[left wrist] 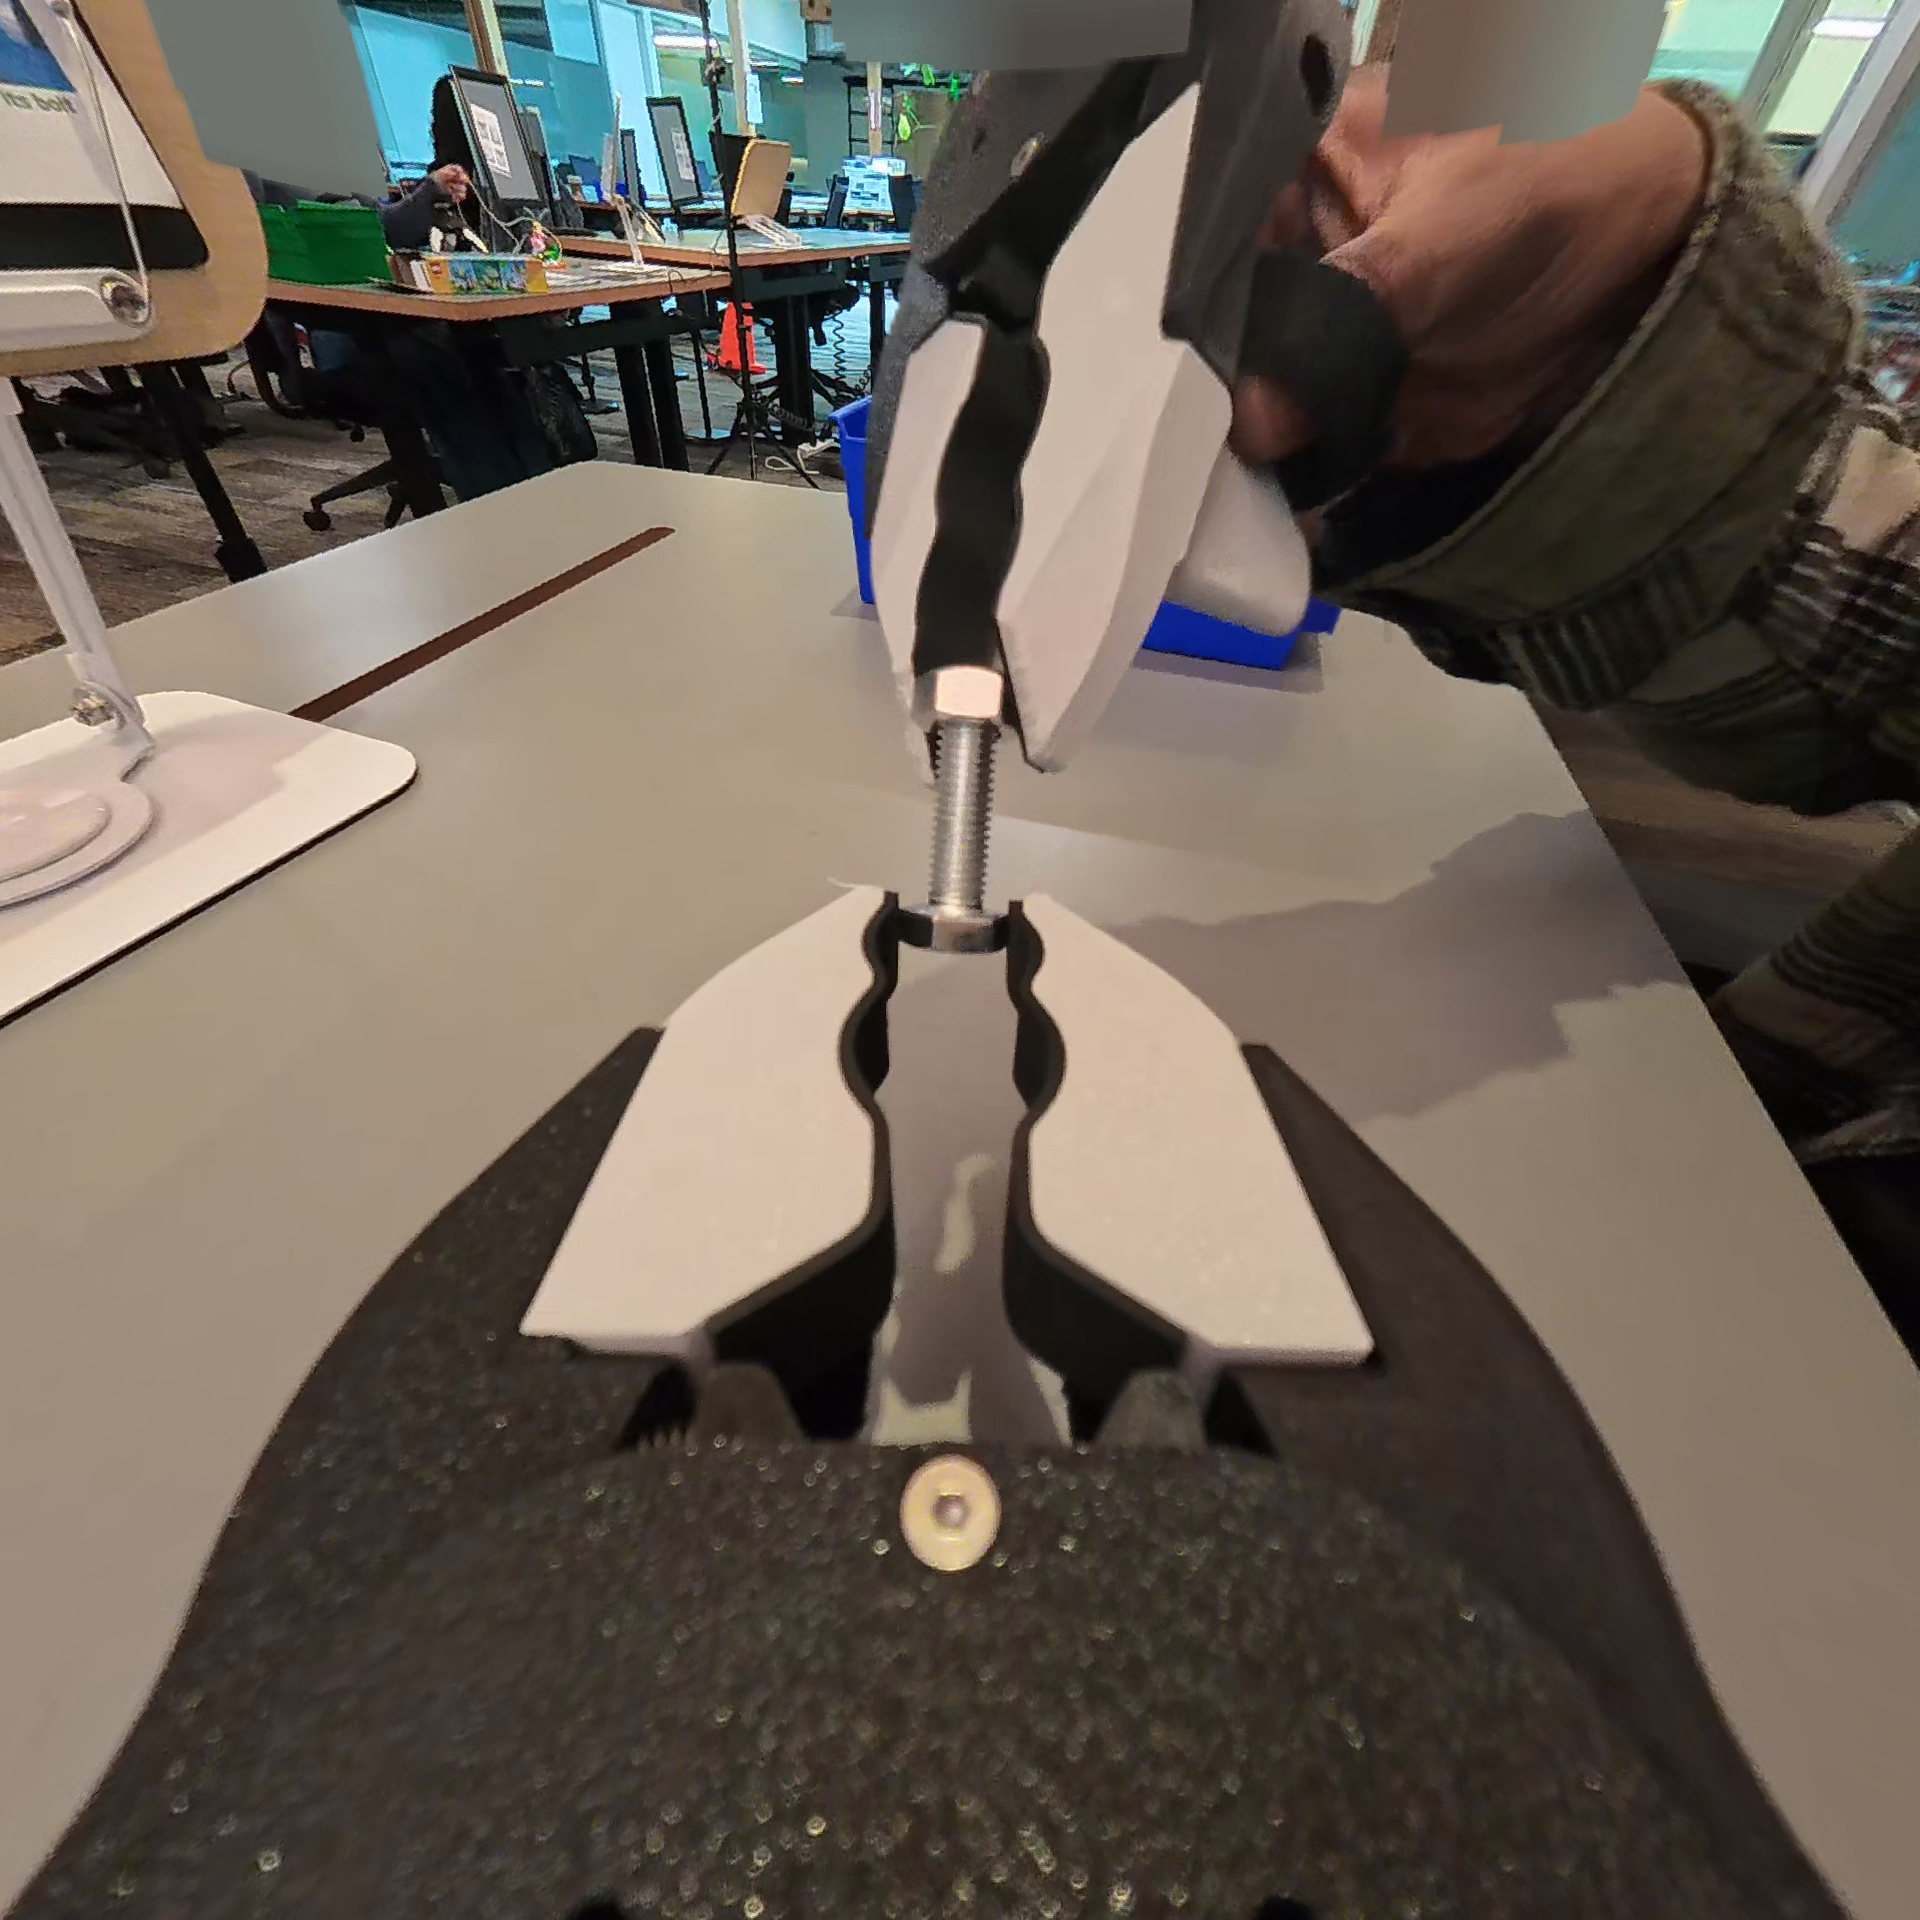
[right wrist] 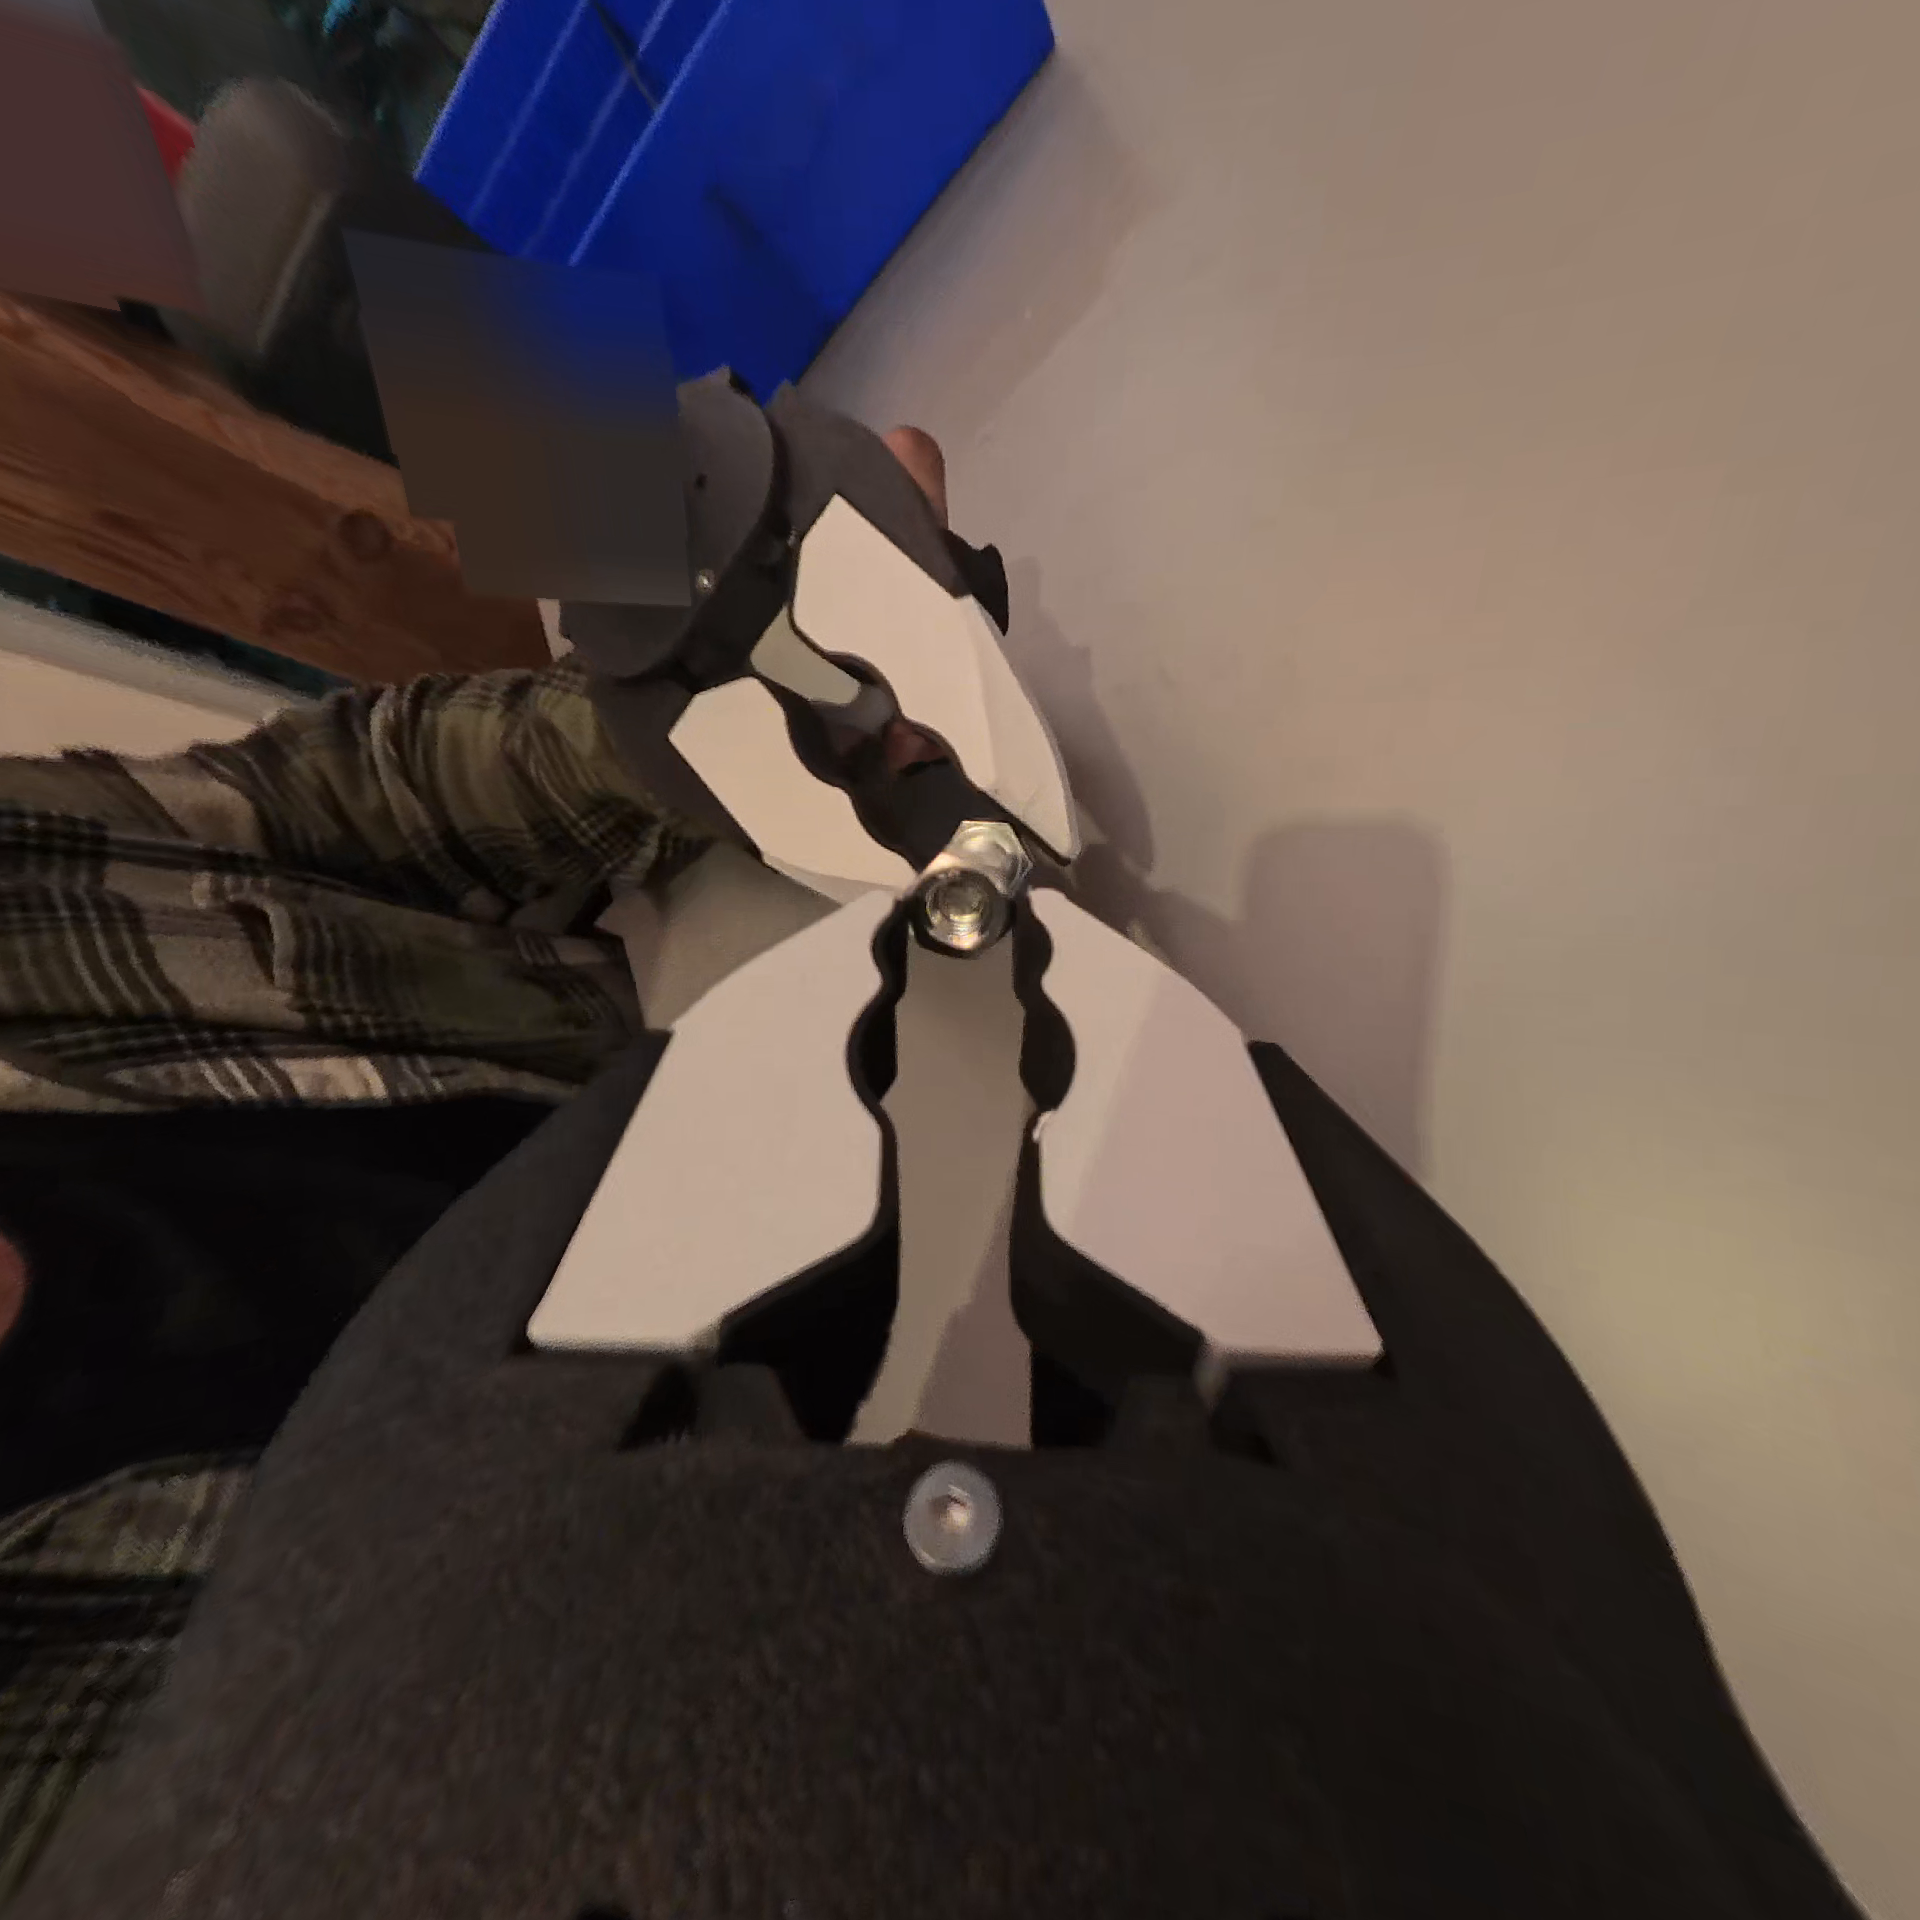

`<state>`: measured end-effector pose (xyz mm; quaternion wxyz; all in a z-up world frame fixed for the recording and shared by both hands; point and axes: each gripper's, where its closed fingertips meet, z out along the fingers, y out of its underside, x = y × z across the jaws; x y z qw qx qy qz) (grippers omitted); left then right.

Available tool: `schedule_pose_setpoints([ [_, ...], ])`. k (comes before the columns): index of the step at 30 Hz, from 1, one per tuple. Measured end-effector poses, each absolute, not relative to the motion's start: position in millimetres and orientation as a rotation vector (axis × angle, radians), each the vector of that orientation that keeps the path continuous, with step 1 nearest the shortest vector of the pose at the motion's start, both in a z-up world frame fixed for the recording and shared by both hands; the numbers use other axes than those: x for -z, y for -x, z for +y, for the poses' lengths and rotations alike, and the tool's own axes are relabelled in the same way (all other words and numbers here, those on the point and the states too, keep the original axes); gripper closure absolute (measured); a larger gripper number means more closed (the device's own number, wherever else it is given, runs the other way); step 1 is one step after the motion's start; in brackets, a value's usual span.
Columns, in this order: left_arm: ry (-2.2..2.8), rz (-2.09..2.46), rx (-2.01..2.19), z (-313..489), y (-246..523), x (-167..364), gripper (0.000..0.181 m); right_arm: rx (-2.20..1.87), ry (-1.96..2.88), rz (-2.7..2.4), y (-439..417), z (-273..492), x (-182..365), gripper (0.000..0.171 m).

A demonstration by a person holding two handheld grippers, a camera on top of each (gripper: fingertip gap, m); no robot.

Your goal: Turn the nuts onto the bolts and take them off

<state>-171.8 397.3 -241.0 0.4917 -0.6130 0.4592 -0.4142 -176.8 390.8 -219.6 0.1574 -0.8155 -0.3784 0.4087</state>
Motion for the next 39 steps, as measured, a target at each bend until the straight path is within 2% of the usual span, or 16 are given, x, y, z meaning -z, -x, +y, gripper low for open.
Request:
schedule_pose_setpoints([
  [13, 1.435, 1.112, 1.111, 388, 168, 233, 0.162, -0.796, 1.990, -1.856, 165, 388, 220, 0.153],
  [28, 1.232, 0.895, 1.358, 384, 186, 191, 0.163, -1.116, 1.579, -1.622, 194, 386, 175, 0.153],
  [39, 1.147, 0.908, 1.537, 371, 187, 181, 0.163, -1.216, 1.448, -1.701, 197, 373, 166, 0.153],
])
